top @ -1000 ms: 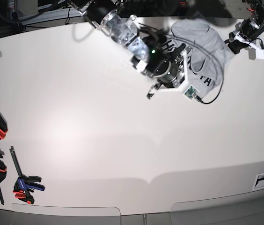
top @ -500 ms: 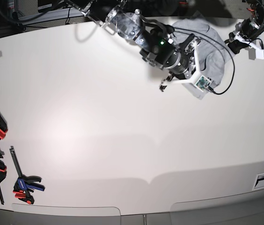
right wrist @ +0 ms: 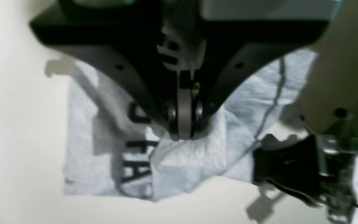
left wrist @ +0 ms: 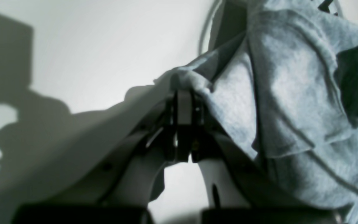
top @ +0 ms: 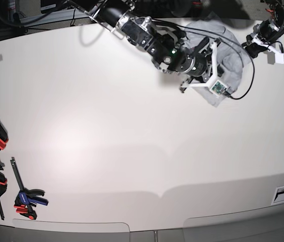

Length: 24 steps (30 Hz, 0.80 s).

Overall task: Fold the T-shirt properly
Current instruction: 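Press and adjust the folded bundle with the right gripper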

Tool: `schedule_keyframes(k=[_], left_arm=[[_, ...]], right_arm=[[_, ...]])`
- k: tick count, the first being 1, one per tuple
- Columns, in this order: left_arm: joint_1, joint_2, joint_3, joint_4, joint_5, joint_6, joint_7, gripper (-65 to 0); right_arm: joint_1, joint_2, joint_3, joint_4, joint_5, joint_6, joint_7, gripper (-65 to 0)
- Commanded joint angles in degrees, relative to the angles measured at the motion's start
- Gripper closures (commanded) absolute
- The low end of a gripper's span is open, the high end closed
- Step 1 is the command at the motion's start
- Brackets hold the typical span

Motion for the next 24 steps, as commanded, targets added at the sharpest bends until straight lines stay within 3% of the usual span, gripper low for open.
schedule_keyframes(k=[1,3,10,13,20,24], left_arm=[[0.3,-0.8,-0.3,0.7,0.0,0.2,-0.3,0.0],[0.3,-0.8,-0.3,0.7,0.0,0.3,-0.2,0.0],[0.3,-0.8,-0.3,0.7,0.1,0.2,-0.2,0.0],[0.3,-0.8,-0.3,0.7,0.1,0.2,-0.2,0.0],[0.3,-0.8,-0.3,0.7,0.1,0.2,-0.3,0.0],[0.3,-0.8,-0.3,0.7,0.1,0.2,-0.3,0.0]], right_arm=[[1.5,-1.0,-0.4,-0.5,0.8,0.8,1.9,0.0],[2.9,-1.0,-1.8,-4.0,2.5,2.3,5.2,0.0],[8.7,-1.0,-6.7,-14.8,5.1,14.4,21.7,0.0],[10.7,-1.0,-7.0,-14.9,6.0,18.1,26.6,0.0],[17.7,-1.0,-7.0,-14.9,6.4,22.2,29.7,0.0],[20.2,-1.0,-6.0,-14.9,6.4,22.3,29.6,0.0]])
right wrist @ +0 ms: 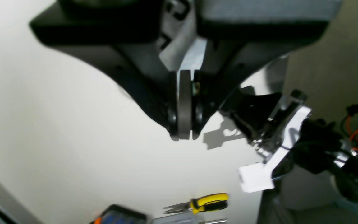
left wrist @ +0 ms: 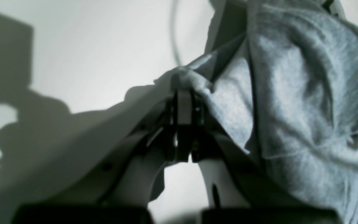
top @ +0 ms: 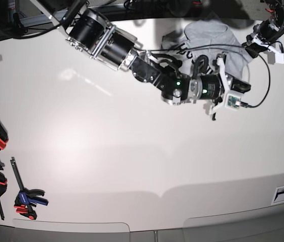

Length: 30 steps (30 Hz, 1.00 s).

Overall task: Fold the T-shirt properly
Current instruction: 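Press and adjust the folded bundle with the right gripper, then raise the right gripper off the shirt and swing it aside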

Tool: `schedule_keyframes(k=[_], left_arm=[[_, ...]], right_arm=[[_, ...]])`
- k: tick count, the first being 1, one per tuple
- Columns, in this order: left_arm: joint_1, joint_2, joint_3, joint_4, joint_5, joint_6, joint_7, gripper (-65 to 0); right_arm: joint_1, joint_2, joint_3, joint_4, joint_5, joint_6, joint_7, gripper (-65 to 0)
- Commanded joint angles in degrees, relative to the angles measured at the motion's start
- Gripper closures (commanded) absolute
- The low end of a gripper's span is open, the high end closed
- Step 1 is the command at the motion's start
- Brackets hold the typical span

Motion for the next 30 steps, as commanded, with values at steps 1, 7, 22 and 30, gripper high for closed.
schedule_keyframes(k=[1,7,22,30], left_arm=[[0.3,-0.8,-0.3,0.7,0.1,0.2,-0.3,0.0],[0.3,-0.9,-0.3,0.7,0.1,0.2,-1.6,0.0],[0.0,-3.4,-6.3,4.4,-1.5,0.2,-4.5,0.0],[4.0,-2.3,-7.9,21.1,-11.8,-2.5,3.0,-16.4]], right_arm=[[1.4,-0.9,1.4,1.0,0.6,0.7,1.8,0.0],[0.0,-0.9,13.3,1.1,0.9,0.4,-3.5,0.0],[-2.4,-0.9,52.6,1.4,29.3,7.8,-41.1,0.0],[-4.0,-0.9,54.7,1.7,40.7,7.8,-49.3,0.0]])
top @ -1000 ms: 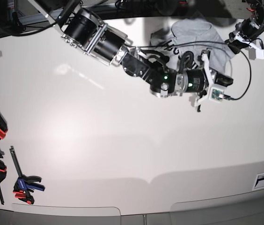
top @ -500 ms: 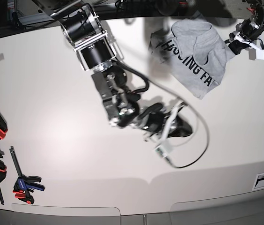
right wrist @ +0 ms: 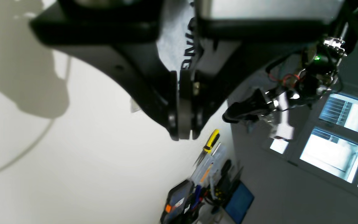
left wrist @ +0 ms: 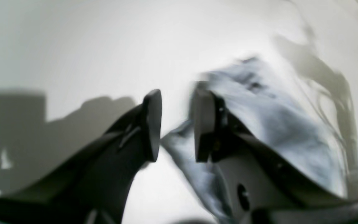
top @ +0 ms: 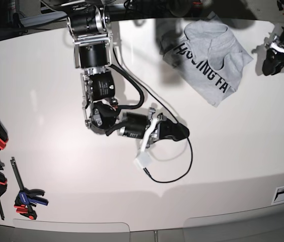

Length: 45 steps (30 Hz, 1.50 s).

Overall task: Fold the T-shirt properly
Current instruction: 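Raise the right gripper off the shirt and swing it aside, then lower the left gripper onto the shirt's folded edge and grasp it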

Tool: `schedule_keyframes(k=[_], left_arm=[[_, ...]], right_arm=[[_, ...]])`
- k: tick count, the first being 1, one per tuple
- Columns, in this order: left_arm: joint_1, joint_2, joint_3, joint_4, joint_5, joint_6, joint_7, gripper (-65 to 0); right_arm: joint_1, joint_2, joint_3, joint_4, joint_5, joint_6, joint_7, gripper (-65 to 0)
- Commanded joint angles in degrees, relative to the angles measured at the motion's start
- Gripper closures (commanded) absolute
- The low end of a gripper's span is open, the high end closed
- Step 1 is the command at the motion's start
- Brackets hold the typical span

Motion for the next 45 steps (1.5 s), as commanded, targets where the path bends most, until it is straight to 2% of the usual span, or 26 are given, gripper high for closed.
schedule_keyframes(k=[1,5,10,15,21,27,30,34,37,45], left_arm=[[1.4,-0.4,-0.4,3.6,-2.4,-0.5,-0.4,-16.4],[7.2,1.2,-0.4,13.5,-2.7,-0.5,-0.3,-16.7],[12.1,1.8,1.6,17.1,0.1,-0.5,-0.4,-23.8],[14.0,1.8,9.9,17.1,7.7,-0.5,-1.9,-23.7],[14.0,1.7,20.4,17.1,22.0,-0.5,-4.4,-23.7],[14.0,1.7,25.2,17.2,30.0,-0.5,-8.6,-23.7],[14.0,1.7,25.6,17.9,31.4,-0.5,-10.6,-23.8],[14.0,1.7,25.6,20.0,31.6,-0.5,-13.2,-29.0],[14.0,1.7,25.6,20.7,33.9,-0.5,-16.1,-32.4],[13.6,1.8,28.5,20.6,35.5,0.7,-17.9,-32.7]], right_arm=[[1.4,-0.4,-0.1,1.2,1.8,0.9,1.0,0.0],[1.3,-0.4,-0.1,1.2,1.6,0.9,0.8,0.0],[1.3,-0.4,-0.1,1.2,1.6,0.9,0.8,0.0],[1.3,-0.4,-0.1,1.2,1.6,0.9,0.8,0.0],[1.3,-0.4,-0.1,1.2,1.6,0.9,0.8,0.0],[1.3,-0.4,-0.1,1.2,1.6,0.9,0.8,0.0],[1.3,-0.4,-0.1,1.2,1.6,0.9,0.8,0.0],[1.3,-0.4,-0.1,1.2,1.6,0.9,0.8,0.0],[1.3,-0.4,-0.1,1.2,1.6,0.9,0.8,0.0],[1.3,-0.4,-0.1,1.2,-0.1,0.9,0.8,0.0]])
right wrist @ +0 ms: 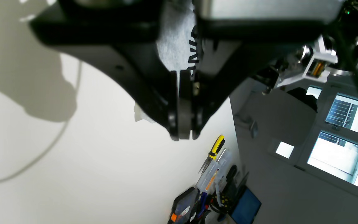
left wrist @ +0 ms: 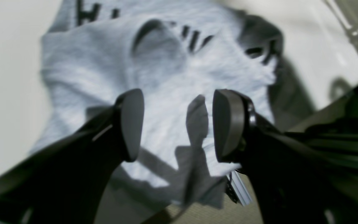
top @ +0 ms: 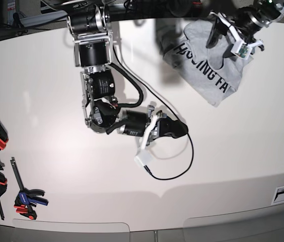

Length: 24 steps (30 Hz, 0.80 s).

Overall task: Fold the T-shirt properly
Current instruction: 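Lower the left gripper onto the shirt's folded edge and grasp it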

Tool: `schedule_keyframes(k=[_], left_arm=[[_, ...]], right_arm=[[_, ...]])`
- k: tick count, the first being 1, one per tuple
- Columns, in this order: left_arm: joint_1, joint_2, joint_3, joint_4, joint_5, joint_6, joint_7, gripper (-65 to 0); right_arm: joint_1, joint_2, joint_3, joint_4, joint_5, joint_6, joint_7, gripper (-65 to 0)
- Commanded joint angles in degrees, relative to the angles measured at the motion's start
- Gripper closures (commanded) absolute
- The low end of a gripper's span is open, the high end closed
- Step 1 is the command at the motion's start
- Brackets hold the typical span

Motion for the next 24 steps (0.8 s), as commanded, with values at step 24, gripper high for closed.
schedule_keyframes(k=[24], left_arm=[[-1.3,-0.5,4.6,-1.8,8.6,12.5,-2.8,-16.1]], right_arm=[[1.7,-0.4,-0.1,1.1,1.4,0.9,1.2,0.0]])
